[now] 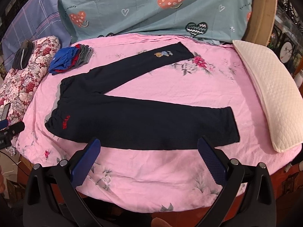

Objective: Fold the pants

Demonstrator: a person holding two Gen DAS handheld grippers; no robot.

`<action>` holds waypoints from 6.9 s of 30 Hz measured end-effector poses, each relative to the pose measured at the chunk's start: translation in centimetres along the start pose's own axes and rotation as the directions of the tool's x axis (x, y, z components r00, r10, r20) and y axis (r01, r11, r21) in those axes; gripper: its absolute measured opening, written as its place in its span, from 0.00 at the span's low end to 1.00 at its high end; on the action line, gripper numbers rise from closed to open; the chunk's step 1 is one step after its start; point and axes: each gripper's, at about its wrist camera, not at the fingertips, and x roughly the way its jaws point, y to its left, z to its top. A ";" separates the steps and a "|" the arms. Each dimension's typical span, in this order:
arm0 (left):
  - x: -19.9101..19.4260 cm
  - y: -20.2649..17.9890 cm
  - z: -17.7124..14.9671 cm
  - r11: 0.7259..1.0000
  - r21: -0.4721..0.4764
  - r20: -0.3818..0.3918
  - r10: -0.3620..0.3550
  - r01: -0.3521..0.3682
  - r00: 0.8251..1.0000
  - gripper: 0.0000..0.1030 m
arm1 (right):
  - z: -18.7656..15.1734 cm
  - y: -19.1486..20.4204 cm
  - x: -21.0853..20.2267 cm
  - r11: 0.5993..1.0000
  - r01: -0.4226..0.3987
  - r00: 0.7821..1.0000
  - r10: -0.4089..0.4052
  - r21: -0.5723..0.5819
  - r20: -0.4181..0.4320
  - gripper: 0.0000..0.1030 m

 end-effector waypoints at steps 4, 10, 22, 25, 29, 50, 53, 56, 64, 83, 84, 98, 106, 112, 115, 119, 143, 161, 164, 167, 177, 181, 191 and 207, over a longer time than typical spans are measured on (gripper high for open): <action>2.1 3.0 1.1 0.999 -0.052 -0.034 0.007 -0.008 0.999 0.98 | 1.0 1.4 2.5 0.998 -0.045 0.999 0.044 -0.051 -0.027 0.99; 5.7 7.8 3.5 0.998 -0.062 -0.051 0.017 -0.021 0.999 0.94 | 4.3 4.6 6.2 0.985 -0.143 0.988 0.135 -0.096 -0.081 0.99; 16.8 14.2 12.6 0.979 0.008 -0.087 -0.200 0.202 0.976 0.69 | 16.7 13.8 14.9 0.894 -0.222 0.973 0.176 -0.390 -0.149 0.76; 19.8 14.3 14.7 0.966 0.069 -0.083 -0.244 0.250 0.966 0.69 | 18.9 15.6 17.7 0.859 -0.205 0.974 0.132 -0.468 -0.184 0.73; 24.3 13.9 17.4 0.947 0.104 -0.105 -0.295 0.305 0.950 0.69 | 20.9 17.2 21.1 0.799 -0.217 0.969 0.106 -0.561 -0.225 0.71; 35.4 10.9 20.2 0.871 0.124 -0.272 -0.430 0.474 0.861 0.48 | 25.4 21.0 38.4 0.404 -0.603 0.786 0.154 -0.688 -0.599 0.53; 35.5 10.6 20.3 0.860 0.154 -0.274 -0.435 0.486 0.858 0.44 | 25.9 20.9 38.8 0.410 -0.606 0.781 0.144 -0.682 -0.607 0.17; 35.4 10.6 20.4 0.852 0.151 -0.282 -0.450 0.502 0.848 0.37 | 25.4 20.7 38.0 0.406 -0.601 0.786 0.143 -0.689 -0.601 0.04; 31.0 11.0 20.3 0.854 0.189 -0.190 -0.452 0.484 0.872 0.34 | 23.4 17.8 27.3 0.468 -0.512 0.856 0.212 -0.720 -0.472 0.04; 21.7 10.0 4.9 0.777 0.371 -0.252 -0.443 0.508 0.861 0.34 | 0.7 13.5 18.3 0.622 -0.445 0.870 0.133 -0.644 -0.474 0.04; 22.1 9.9 4.9 0.788 0.347 -0.244 -0.448 0.508 0.860 0.38 | 0.1 13.5 18.7 0.640 -0.426 0.879 0.125 -0.640 -0.461 0.04; 20.9 16.2 4.1 0.842 0.140 -0.227 -0.485 0.521 0.844 0.68 | 5.7 12.6 14.8 0.876 -0.453 0.857 0.377 -0.165 -0.352 0.48; 20.6 12.6 6.2 0.827 0.173 -0.156 -0.514 0.536 0.844 0.68 | 2.0 25.4 20.7 0.849 -0.432 0.855 0.280 -0.303 -0.436 0.49; 20.4 6.9 6.1 0.787 0.272 -0.147 -0.534 0.553 0.832 0.70 | 9.8 17.1 16.9 0.949 -0.280 0.951 0.255 -0.146 -0.173 0.51; 23.0 4.6 4.8 0.852 0.278 -0.154 -0.417 0.444 0.896 0.71 | 14.5 10.7 19.4 0.999 -0.047 0.995 0.047 0.003 -0.087 0.51; 23.6 3.2 4.7 0.877 0.269 -0.130 -0.377 0.399 0.917 0.85 | 19.4 3.7 24.8 0.959 0.056 0.994 -0.026 0.278 -0.109 0.51; 24.2 3.0 5.4 0.915 0.213 -0.187 -0.305 0.342 0.934 0.89 | 23.0 -6.0 23.4 0.913 -0.048 0.999 0.036 0.406 0.036 0.06; 24.8 0.0 5.6 0.926 0.297 -0.230 -0.169 0.234 0.958 0.97 | -8.4 -25.3 10.9 0.490 -0.098 0.995 0.048 0.866 0.086 0.23; 25.0 -0.3 5.7 0.929 0.297 -0.237 -0.152 0.221 0.960 0.98 | -7.0 -25.7 8.6 0.523 -0.097 0.992 -0.018 0.847 0.124 0.48; 25.0 -0.6 5.6 0.932 0.302 -0.232 -0.134 0.202 0.963 0.98 | -4.7 -26.1 7.4 0.612 -0.050 0.986 -0.096 0.789 0.137 0.49; 24.4 -0.7 4.9 0.952 0.267 -0.204 -0.096 0.149 0.974 0.98 | 3.0 -25.7 13.5 0.894 0.180 0.981 -0.195 0.411 -0.006 0.44; 24.2 -0.7 4.6 0.960 0.248 -0.190 -0.081 0.128 0.978 0.98 | 3.1 -27.7 17.4 0.924 0.192 0.978 -0.153 0.330 -0.140 0.28; 24.3 -0.7 4.3 0.973 0.211 -0.176 -0.057 0.094 0.983 0.98 | 3.8 -28.6 16.1 0.917 0.290 0.956 -0.288 0.275 -0.050 0.03; 19.2 -9.4 6.6 0.853 0.460 -0.080 -0.237 0.247 0.968 0.98 | 5.2 -13.8 12.9 0.973 -0.169 0.986 0.169 0.154 0.015 0.07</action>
